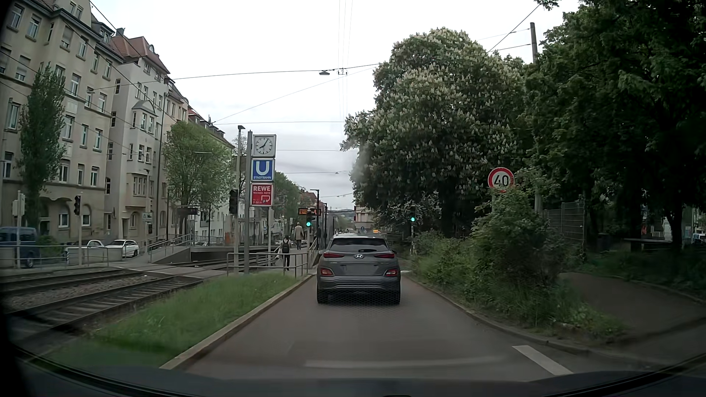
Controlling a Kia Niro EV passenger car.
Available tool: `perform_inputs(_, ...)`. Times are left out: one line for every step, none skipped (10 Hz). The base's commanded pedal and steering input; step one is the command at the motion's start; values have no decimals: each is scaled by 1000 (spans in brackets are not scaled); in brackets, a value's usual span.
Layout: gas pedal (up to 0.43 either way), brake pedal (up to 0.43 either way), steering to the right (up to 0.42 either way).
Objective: Follow the waypoints while adhering to traffic rules and regulations
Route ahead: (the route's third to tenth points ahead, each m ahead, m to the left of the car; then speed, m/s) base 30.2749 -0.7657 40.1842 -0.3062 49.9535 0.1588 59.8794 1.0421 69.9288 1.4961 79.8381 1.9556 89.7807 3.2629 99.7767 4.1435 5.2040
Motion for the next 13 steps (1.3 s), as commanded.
perform_inputs(47,0,-3)
perform_inputs(28,0,-3)
perform_inputs(20,0,-4)
perform_inputs(8,0,-4)
perform_inputs(8,0,-4)
perform_inputs(8,0,-6)
perform_inputs(8,0,-8)
perform_inputs(8,0,-8)
perform_inputs(20,0,-5)
perform_inputs(28,0,-1)
perform_inputs(39,0,-3)
perform_inputs(59,0,-6)
perform_inputs(79,0,-8)
